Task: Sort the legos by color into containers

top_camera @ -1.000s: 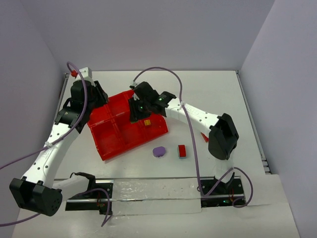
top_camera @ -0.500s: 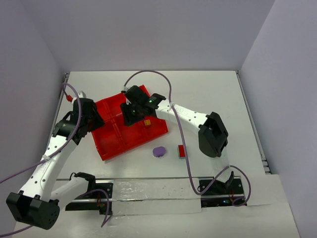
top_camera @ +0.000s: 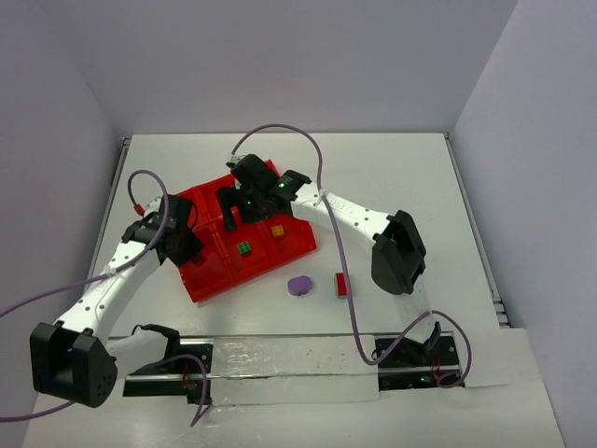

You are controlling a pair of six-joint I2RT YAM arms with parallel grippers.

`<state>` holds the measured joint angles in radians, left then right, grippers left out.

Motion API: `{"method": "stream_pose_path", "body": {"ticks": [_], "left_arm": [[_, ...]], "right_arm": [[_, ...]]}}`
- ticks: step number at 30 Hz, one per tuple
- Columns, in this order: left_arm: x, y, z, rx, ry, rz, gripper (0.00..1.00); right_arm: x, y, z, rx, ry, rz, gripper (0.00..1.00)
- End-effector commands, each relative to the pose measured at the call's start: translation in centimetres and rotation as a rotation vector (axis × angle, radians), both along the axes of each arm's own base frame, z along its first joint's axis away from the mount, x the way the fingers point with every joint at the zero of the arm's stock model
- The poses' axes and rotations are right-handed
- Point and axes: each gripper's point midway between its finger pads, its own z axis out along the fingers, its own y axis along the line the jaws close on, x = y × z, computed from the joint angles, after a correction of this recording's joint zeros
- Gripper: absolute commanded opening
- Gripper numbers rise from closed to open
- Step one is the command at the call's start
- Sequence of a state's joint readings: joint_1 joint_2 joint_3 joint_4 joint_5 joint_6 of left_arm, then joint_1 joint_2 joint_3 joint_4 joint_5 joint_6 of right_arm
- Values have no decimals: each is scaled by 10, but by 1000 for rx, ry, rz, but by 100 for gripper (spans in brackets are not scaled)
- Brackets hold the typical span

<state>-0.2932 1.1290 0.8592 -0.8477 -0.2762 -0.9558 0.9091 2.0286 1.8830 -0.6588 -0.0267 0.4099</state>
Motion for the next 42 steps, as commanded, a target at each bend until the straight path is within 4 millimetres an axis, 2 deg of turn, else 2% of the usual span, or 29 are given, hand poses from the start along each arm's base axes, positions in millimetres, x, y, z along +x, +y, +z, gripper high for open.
{"method": "stream_pose_path", "body": {"ticks": [1,3,5,6,7,9,10,11,12,13,14,16,17,22,24,26,30,32,35,37,39,42], "left_arm": [[14,-10,-4,-42,-23,17,11],[13,-10,-9,-34,2,20,27],[12,-9,-14,-25,27,21,49],[11,-9,-15,-23,33,19,52],[11,-9,-15,-21,34,15,62],[12,-9,-11,-16,23,12,83],[12,-9,-9,-19,16,5,89],[12,-9,-7,-20,11,4,90],[13,-9,-1,-16,0,0,92],[16,-10,7,-16,-21,-1,93],[19,-10,17,-13,-45,-8,93],[24,-12,39,-5,-105,-30,93],[25,-14,49,-2,-133,-53,93],[51,-49,135,-32,-424,-263,93],[58,-57,161,-40,-485,-292,93],[65,-63,175,-29,-517,-314,93],[76,-81,183,-35,-522,-370,93],[76,-97,181,-56,-502,-413,93],[75,-111,187,-69,-515,-442,93],[75,-115,186,-65,-516,-455,93],[75,-115,183,-53,-508,-462,93],[74,-113,180,-38,-494,-460,93]], "right_arm": [[13,-38,68,59,-134,-107,90],[15,-62,79,60,-158,-154,89],[23,-92,72,24,-167,-224,89],[24,-104,73,19,-172,-248,89],[24,-126,62,-12,-162,-287,89],[20,-167,69,-2,-175,-361,89],[18,-186,64,-8,-168,-395,89],[17,-189,63,-11,-165,-402,89],[11,-212,57,-26,-157,-442,89],[6,-225,52,-35,-145,-465,89],[-4,-240,37,-58,-118,-484,88],[-21,-256,23,-79,-85,-505,88],[-27,-261,21,-82,-79,-512,88],[-65,-279,-35,-134,56,-546,85],[-76,-282,-50,-142,97,-553,85],[-80,-289,-55,-149,97,-586,86],[-66,-324,-56,-167,59,-770,86],[-55,-345,-59,-143,66,-862,86],[-39,-369,-61,-93,83,-971,87],[-27,-377,-61,-71,79,-1010,89],[-16,-387,-68,-93,103,-1049,91],[0,-393,-76,-47,135,-1053,93]]}}
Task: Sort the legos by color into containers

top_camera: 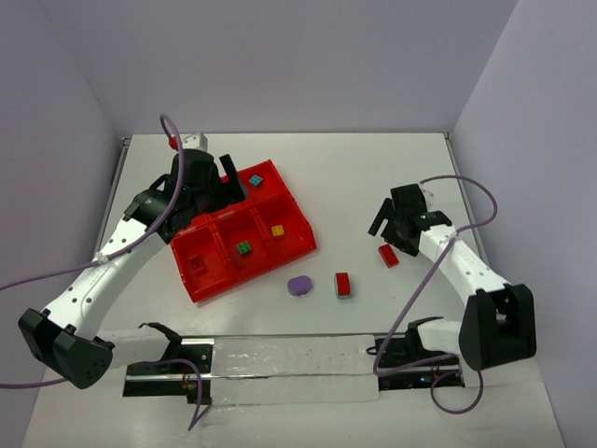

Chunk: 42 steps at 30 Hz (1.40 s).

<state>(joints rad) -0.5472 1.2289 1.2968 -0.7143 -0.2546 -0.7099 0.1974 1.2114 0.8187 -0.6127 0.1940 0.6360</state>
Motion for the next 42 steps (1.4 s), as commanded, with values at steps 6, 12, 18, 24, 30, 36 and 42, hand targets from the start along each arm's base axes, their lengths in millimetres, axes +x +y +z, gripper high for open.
{"method": "stream_pose_path", "body": {"ticks": [6,12,18,24,30,36,42], "left_arm": [[4,0,24,6,-68,-10,93],[6,0,21,15,-62,-10,93],[7,-4,18,11,-56,-27,93],[8,-6,19,8,-55,-34,93],[9,-10,18,-1,-51,-45,93],[10,-11,18,2,-49,-49,93],[9,-12,14,1,-43,-56,93]], "right_arm": [[42,-12,-28,184,-8,-32,96],[35,1,-45,250,14,1,98],[22,12,-62,261,58,31,99],[11,34,-69,253,93,87,99],[4,43,-70,160,110,109,90],[-7,39,-76,85,139,122,84],[-21,41,-75,24,163,171,90]]}}
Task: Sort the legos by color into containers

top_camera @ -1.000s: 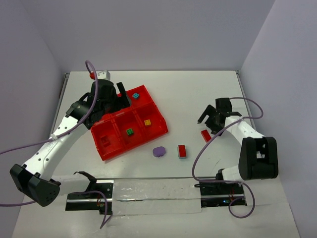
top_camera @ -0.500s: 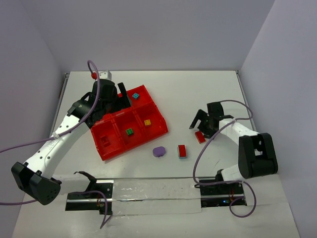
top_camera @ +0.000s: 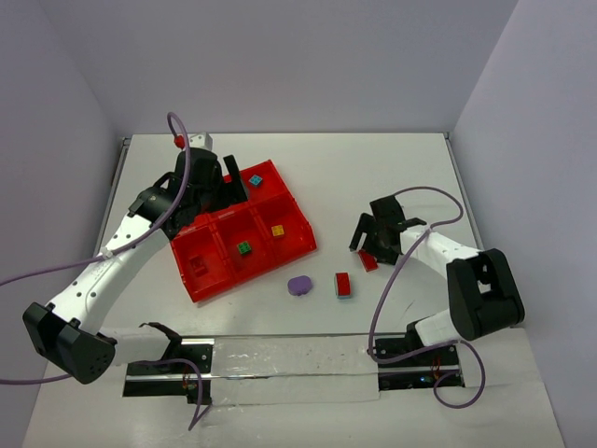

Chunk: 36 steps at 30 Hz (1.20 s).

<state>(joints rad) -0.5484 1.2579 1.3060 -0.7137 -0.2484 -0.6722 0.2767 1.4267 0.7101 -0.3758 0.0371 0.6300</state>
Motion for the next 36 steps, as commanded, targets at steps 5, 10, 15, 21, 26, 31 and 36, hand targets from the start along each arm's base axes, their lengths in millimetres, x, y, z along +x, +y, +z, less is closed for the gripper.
{"method": "stream_pose_path", "body": {"ticks": [5,10,15,21,26,31,36], "left_arm": [[5,-9,19,-33,-52,-30,93],[3,-8,17,-31,-50,-28,93],[2,-8,14,-33,-44,-30,93],[1,-5,13,-24,-43,-27,93],[0,-1,11,-9,-43,-12,93],[0,6,10,14,-43,15,93],[0,16,13,26,-50,74,93]], "right_arm": [[-19,-12,-6,-133,47,48,69],[-19,-5,-7,-160,56,102,60],[-17,3,-7,-177,60,135,43],[-6,11,8,-158,20,137,3],[5,21,38,-115,-38,154,0],[16,30,80,-69,-134,162,0],[30,56,135,-45,-249,220,0]]}}
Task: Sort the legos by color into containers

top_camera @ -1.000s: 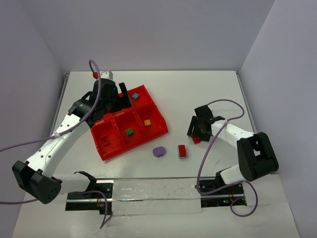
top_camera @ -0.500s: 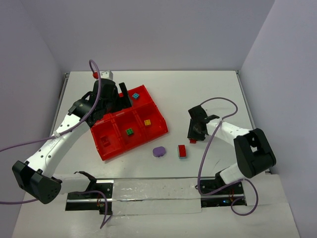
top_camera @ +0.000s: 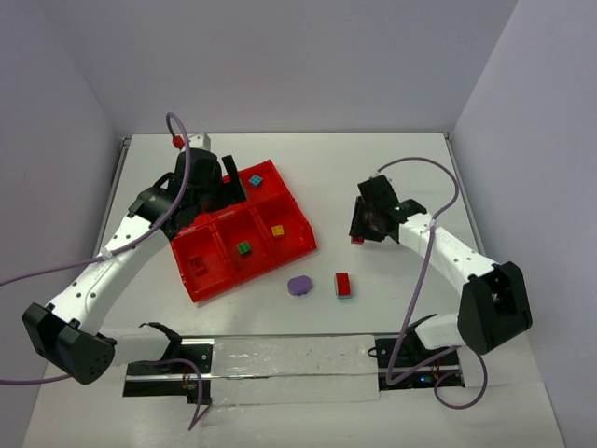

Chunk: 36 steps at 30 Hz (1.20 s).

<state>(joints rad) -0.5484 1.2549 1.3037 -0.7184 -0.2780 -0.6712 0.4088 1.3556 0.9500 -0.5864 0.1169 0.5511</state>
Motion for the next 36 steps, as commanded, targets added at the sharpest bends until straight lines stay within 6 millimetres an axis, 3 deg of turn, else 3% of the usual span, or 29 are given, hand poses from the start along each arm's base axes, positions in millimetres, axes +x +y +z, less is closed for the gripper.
{"method": "stream_pose_path", "body": {"ticks": [1,5,7,11,16,19,20,25,31,33,36], "left_arm": [[-1,14,14,9,-45,69,93],[1,29,25,15,-64,158,93],[3,47,33,31,-65,216,93],[13,90,44,-34,-68,318,93],[17,94,60,-128,-96,325,93],[16,102,76,-133,-133,362,93],[14,105,87,-142,-159,370,93],[7,100,117,-207,-244,336,93],[1,100,119,-212,-254,325,93],[0,99,117,-212,-249,322,93],[0,99,116,-213,-247,321,93]], "right_arm": [[15,37,68,40,-141,100,0],[8,107,108,109,-206,267,0],[1,151,112,136,-200,365,0],[-22,221,119,179,-201,529,0],[-40,295,115,210,-187,673,0],[-46,324,119,240,-192,726,0],[-49,335,108,229,-175,745,0],[-48,375,89,218,-160,784,1],[-44,400,68,217,-139,796,9],[-45,405,63,219,-125,808,15],[-45,409,60,219,-118,813,43]]}}
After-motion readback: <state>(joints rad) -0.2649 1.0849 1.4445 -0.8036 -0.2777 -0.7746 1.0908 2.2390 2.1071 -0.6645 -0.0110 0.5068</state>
